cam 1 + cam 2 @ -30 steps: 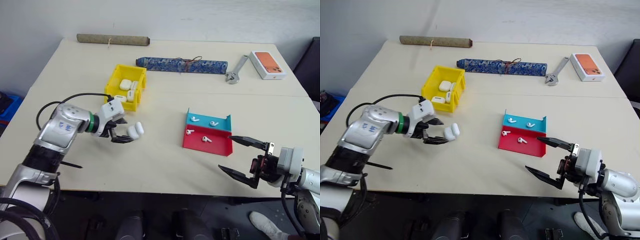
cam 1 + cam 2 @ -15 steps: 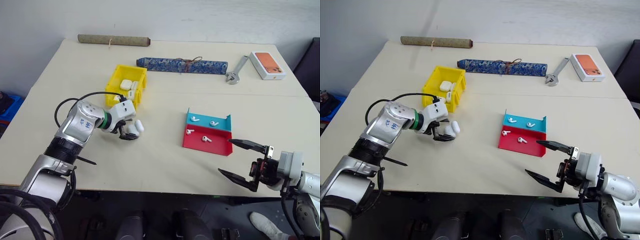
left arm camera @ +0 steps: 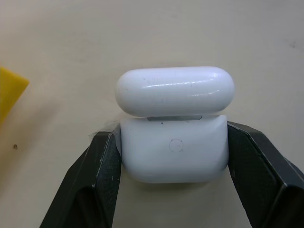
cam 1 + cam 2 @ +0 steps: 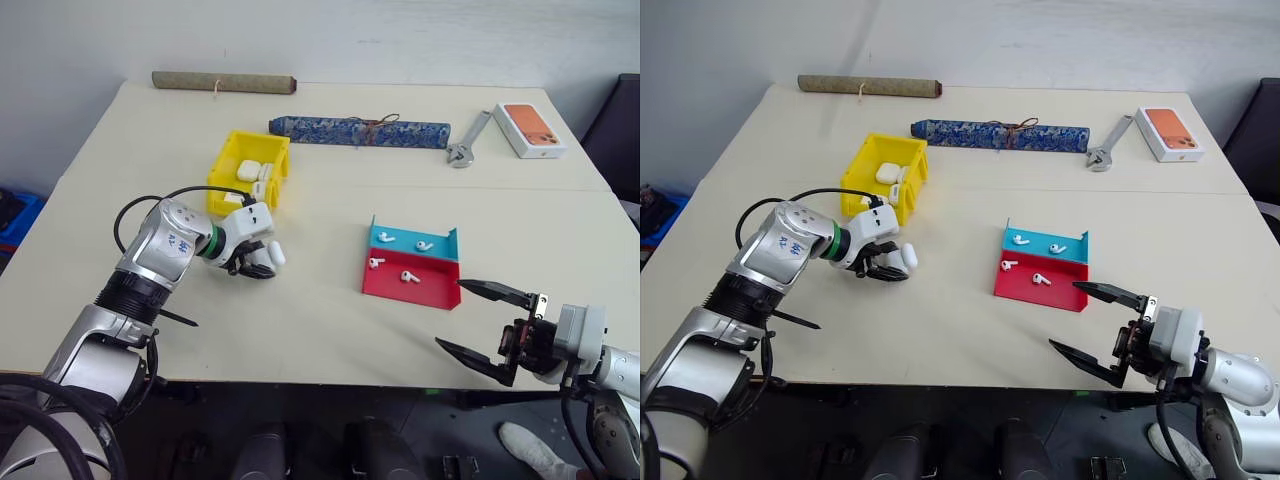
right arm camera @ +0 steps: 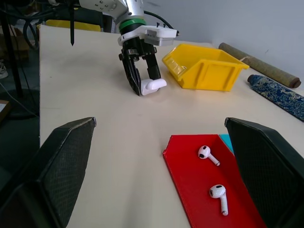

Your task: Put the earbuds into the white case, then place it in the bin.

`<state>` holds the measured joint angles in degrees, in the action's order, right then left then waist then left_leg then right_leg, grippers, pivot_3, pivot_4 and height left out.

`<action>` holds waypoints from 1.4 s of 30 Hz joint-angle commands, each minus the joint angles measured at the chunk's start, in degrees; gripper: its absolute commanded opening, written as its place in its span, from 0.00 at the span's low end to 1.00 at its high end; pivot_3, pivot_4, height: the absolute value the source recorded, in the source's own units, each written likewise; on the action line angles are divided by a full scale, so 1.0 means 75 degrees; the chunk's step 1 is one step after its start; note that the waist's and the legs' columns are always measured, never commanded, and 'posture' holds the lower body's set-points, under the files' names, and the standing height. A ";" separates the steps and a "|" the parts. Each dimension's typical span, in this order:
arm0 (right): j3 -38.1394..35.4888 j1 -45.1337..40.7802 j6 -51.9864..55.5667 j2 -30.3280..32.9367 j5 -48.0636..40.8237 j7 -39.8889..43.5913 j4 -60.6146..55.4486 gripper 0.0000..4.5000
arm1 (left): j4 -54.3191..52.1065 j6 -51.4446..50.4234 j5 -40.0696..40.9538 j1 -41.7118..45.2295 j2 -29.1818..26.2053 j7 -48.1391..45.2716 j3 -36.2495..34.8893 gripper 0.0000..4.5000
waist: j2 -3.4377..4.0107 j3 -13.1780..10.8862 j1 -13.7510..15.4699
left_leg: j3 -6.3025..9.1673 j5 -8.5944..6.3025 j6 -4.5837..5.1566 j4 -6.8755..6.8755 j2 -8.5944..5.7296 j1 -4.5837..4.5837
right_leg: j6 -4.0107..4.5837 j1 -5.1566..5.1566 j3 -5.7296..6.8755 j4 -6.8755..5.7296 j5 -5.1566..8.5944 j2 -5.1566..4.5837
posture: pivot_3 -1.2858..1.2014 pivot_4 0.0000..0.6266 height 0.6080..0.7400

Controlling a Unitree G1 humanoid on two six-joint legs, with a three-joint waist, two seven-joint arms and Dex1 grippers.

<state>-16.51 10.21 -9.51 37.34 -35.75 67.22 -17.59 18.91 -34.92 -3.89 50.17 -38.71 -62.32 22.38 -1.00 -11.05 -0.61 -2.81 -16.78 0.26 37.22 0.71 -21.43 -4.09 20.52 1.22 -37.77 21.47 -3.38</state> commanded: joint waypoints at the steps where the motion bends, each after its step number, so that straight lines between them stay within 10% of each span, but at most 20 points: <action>1: -0.0186 -0.0013 0.0072 0.0051 -0.0129 -0.0168 -0.0408 1.00 | -0.0111 0.0174 0.0339 -0.0230 -0.0093 -0.0133 -0.0532 0.62 | 0.0000 0.0000 -0.0017 | 0.0000 0.0000 0.0000 0.0000 0.0000 0.0001 | 0.0000 0.0000 0.0000 -0.0001 0.0000 0.0000 | 0.52 0.24 1.00; 8: -0.0655 0.0092 0.0291 0.0416 -0.0164 -0.0183 -0.0317 1.00 | -0.0411 0.3052 0.3827 -0.1096 0.0781 -0.2390 -0.3486 0.62 | -0.0002 -0.0001 0.0055 | 0.0004 0.0000 0.0002 0.0015 0.0001 -0.0015 | 0.0000 0.0006 0.0011 0.0004 0.0000 -0.0005 | 0.52 0.24 1.00; 24: -0.2991 0.2387 0.1875 0.1645 0.1552 -0.1049 -0.0133 1.00 | -0.1974 0.5180 0.4578 -0.3649 0.3217 -0.2454 -0.2893 0.62 | -0.0004 0.0004 0.0000 | -0.0005 -0.0021 0.0044 0.0009 -0.0006 0.0006 | -0.0010 -0.0040 -0.0003 0.0048 -0.0006 -0.0001 | 0.52 0.24 1.00; 35: 0.0137 -0.2091 0.8627 0.4291 -0.1148 -0.2730 -0.1655 1.00 | -0.1663 0.5315 0.4567 -0.3455 0.3352 -0.2179 -0.2781 0.62 | -0.0003 0.0006 -0.0107 | -0.0008 -0.0005 0.0051 -0.0003 0.0004 0.0012 | 0.0002 -0.0026 0.0002 0.0041 -0.0014 -0.0003 | 0.52 0.24 1.00; 42: 0.3104 -0.5253 0.9509 0.3571 0.0018 -0.3052 -0.1047 0.56 | -0.2220 0.5022 0.4649 -0.3914 0.2960 -0.2065 -0.2727 0.62 | 0.0004 0.0010 -0.0002 | 0.0008 -0.0008 0.0024 0.0005 0.0003 -0.0064 | -0.0010 0.0040 0.0016 0.0053 -0.0017 -0.0005 | 0.52 0.24 1.00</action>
<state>4.28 -26.68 60.90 64.63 -38.09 44.61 -26.42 4.97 2.80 30.13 21.34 -16.04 -78.09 1.75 -0.97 -10.97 -0.62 -2.74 -16.84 0.44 37.33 0.73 -22.19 -4.18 21.08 1.35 -37.41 21.33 -3.42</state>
